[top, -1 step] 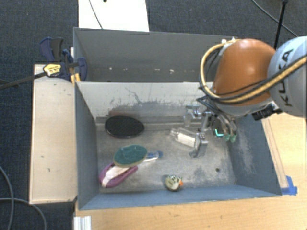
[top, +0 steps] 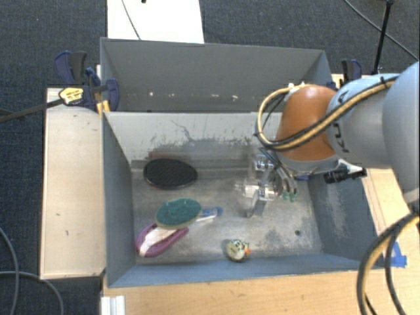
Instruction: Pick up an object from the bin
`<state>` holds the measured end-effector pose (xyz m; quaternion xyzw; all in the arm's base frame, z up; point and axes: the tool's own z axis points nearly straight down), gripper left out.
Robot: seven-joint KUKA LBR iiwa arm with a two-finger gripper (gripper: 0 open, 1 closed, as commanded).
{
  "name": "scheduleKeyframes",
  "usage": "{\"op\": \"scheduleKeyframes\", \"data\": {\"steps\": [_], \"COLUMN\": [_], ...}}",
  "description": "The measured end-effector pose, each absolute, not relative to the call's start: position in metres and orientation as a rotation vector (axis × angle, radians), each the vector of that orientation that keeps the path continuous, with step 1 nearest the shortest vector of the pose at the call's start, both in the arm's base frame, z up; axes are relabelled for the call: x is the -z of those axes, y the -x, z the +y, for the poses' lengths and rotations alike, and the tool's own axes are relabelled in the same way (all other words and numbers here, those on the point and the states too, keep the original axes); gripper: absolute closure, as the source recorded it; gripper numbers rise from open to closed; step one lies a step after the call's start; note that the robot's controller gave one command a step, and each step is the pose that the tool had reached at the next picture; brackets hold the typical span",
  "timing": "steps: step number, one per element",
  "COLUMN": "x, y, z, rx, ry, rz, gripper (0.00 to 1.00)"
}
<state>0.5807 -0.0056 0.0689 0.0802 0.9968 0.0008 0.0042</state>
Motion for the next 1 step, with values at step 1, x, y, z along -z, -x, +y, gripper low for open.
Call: {"op": "scheduleKeyframes", "data": {"steps": [1], "x": [-0.0696], "y": [-0.5815], "z": [-0.0055], "rx": [-0.003], "ry": [-0.251], "rz": [3.121], "gripper": [0.00]}}
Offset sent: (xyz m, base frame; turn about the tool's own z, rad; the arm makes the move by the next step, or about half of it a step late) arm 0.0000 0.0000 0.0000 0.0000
